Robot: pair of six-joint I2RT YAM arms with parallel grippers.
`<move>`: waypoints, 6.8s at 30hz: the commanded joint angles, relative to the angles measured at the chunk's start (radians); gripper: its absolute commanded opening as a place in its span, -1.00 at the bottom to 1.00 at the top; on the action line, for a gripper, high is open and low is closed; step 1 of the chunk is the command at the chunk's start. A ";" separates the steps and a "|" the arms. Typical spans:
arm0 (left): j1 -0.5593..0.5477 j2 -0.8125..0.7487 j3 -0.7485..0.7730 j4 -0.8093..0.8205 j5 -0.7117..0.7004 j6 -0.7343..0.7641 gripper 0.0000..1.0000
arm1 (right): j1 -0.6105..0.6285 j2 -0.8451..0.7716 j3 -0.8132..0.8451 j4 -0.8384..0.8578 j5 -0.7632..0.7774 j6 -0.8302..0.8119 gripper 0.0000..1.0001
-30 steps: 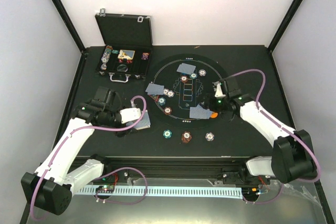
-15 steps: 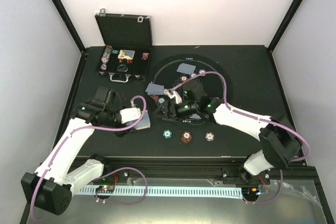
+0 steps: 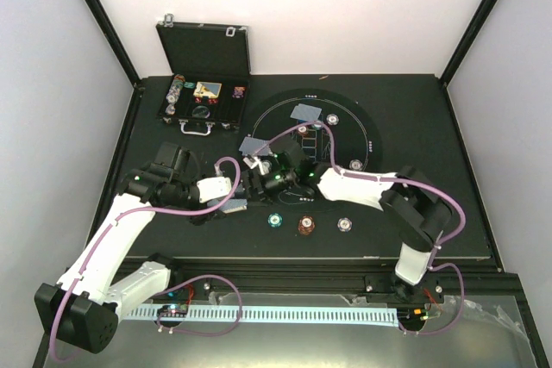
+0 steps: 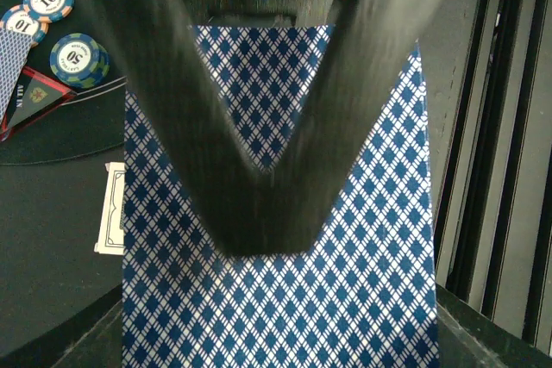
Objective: Distribute texas hold em gaming equipment
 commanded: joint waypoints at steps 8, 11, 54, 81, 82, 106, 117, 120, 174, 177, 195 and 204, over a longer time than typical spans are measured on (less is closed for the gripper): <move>-0.004 -0.026 0.053 -0.013 0.007 -0.006 -0.97 | 0.035 0.146 0.085 0.111 -0.074 0.080 0.60; -0.004 -0.032 0.054 -0.015 0.007 -0.006 -0.97 | 0.013 0.152 0.059 0.139 -0.073 0.097 0.56; -0.002 -0.046 0.052 -0.024 -0.003 -0.007 -0.97 | -0.348 0.014 0.336 -0.840 0.424 -0.676 -0.98; -0.002 -0.064 0.061 -0.049 -0.017 -0.029 -0.97 | -0.065 0.382 0.277 -0.049 1.611 -1.656 -0.72; -0.002 -0.063 0.062 -0.048 -0.016 -0.029 -0.97 | -0.064 0.389 0.278 -0.047 1.611 -1.659 -0.70; -0.002 -0.058 0.095 -0.081 -0.020 -0.015 -0.97 | -0.034 0.197 0.194 -0.406 1.401 -1.315 0.43; -0.002 -0.057 0.098 -0.089 -0.010 -0.010 -0.97 | -0.058 0.170 0.185 -0.571 1.170 -1.115 0.50; -0.002 -0.060 0.094 -0.086 -0.011 -0.013 -0.97 | -0.102 0.163 0.204 -0.610 1.121 -1.021 0.25; -0.002 -0.078 0.114 -0.094 -0.024 -0.027 -0.97 | -0.289 0.300 0.417 -0.718 0.746 -0.875 0.14; -0.002 -0.080 0.115 -0.092 -0.022 -0.027 -0.97 | -0.336 0.263 0.382 -0.708 0.676 -0.855 0.22; -0.002 -0.083 0.117 -0.093 -0.029 -0.021 -0.97 | -0.410 0.388 0.394 -0.669 0.405 -0.678 0.17; -0.002 -0.077 0.129 -0.092 -0.026 -0.024 -0.97 | -0.409 0.422 0.389 -0.605 0.330 -0.598 0.10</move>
